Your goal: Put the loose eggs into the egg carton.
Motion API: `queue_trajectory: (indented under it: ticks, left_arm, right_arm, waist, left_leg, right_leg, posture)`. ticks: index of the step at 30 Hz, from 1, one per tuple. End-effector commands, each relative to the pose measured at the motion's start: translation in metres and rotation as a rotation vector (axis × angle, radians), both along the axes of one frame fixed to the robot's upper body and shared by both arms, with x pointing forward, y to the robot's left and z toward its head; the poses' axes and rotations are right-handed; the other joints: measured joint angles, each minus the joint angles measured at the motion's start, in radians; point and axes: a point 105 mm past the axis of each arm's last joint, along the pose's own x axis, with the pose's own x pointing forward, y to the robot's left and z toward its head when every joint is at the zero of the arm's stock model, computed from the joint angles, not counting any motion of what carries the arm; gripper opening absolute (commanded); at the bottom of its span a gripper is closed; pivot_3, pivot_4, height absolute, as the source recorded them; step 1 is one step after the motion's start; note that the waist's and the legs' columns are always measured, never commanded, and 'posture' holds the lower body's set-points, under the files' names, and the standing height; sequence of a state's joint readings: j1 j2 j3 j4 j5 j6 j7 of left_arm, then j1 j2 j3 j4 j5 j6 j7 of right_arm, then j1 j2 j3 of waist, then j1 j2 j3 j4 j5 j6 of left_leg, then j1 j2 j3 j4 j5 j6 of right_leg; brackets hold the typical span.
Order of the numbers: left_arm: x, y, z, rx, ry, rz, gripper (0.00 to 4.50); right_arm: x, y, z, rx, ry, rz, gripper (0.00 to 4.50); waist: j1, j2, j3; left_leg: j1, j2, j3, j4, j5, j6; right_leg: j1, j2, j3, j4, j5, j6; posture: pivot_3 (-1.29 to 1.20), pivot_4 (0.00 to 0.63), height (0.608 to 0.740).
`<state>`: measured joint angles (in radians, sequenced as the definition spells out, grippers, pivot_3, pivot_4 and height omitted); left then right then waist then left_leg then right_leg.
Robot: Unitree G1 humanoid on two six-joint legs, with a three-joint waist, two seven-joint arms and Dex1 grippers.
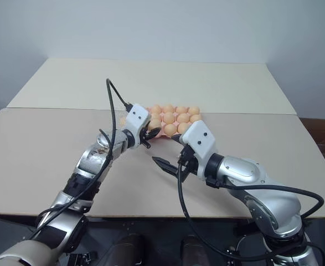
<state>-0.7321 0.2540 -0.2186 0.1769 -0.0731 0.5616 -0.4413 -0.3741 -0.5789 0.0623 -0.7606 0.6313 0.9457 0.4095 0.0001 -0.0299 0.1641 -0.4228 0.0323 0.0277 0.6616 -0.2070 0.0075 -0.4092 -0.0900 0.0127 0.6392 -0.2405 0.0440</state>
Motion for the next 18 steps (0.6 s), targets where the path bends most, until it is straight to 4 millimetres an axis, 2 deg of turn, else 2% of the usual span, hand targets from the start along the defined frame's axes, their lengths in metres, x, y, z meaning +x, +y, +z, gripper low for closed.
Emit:
queue_trajectory:
  ticks: [1, 6, 7, 14, 15, 18]
  left_arm:
    - [0.003, -0.002, 0.015, 0.018, -0.074, -0.022, 1.41]
    - [0.008, 0.000, 0.006, 0.050, -0.078, -0.027, 1.41]
    - [0.008, -0.001, 0.006, 0.047, -0.077, -0.028, 2.10]
    - [0.009, -0.001, 0.009, 0.042, -0.104, -0.025, 4.29]
    - [0.008, -0.001, 0.011, 0.036, -0.112, -0.027, 4.49]
    - [0.004, 0.003, 0.022, 0.014, -0.162, -0.006, 4.49]
  right_arm:
    - [-0.006, 0.000, 0.012, 0.010, -0.055, 0.006, 4.50]
    - [-0.005, 0.000, 0.012, 0.016, -0.055, 0.002, 4.50]
    - [-0.005, -0.001, 0.012, 0.016, -0.055, 0.001, 4.50]
    - [-0.005, -0.002, 0.013, 0.015, -0.053, 0.003, 4.50]
    - [-0.005, -0.002, 0.013, 0.015, -0.053, 0.003, 4.50]
    - [-0.006, -0.002, 0.013, 0.015, -0.054, 0.004, 4.50]
  waist:
    - [0.000, 0.000, 0.000]
    - [0.000, 0.000, 0.000]
    - [0.000, 0.000, 0.000]
    - [0.000, 0.000, 0.000]
    - [0.000, 0.000, 0.000]
    - [0.000, 0.000, 0.000]
  left_leg:
    - [0.000, 0.000, 0.000, 0.000, 0.000, 0.000]
    - [0.000, 0.000, 0.000, 0.000, 0.000, 0.000]
    - [0.000, 0.000, 0.000, 0.000, 0.000, 0.000]
    - [0.000, 0.000, 0.000, 0.000, 0.000, 0.000]
    - [0.000, 0.000, 0.000, 0.000, 0.000, 0.000]
    - [0.000, 0.000, 0.000, 0.000, 0.000, 0.000]
  right_leg:
    - [0.000, 0.000, 0.000, 0.000, 0.000, 0.000]
    - [0.000, 0.000, 0.000, 0.000, 0.000, 0.000]
    - [0.000, 0.000, 0.000, 0.000, 0.000, 0.000]
    - [0.000, 0.000, 0.000, 0.000, 0.000, 0.000]
    - [0.000, 0.000, 0.000, 0.000, 0.000, 0.000]
    - [0.000, 0.000, 0.000, 0.001, 0.000, 0.000]
  posture:
    - [0.00, 0.150, 0.740]
    - [0.00, 0.150, 0.740]
    - [0.00, 0.150, 0.740]
    - [0.00, 0.150, 0.740]
    - [0.00, 0.150, 0.740]
    - [0.00, 0.150, 0.740]
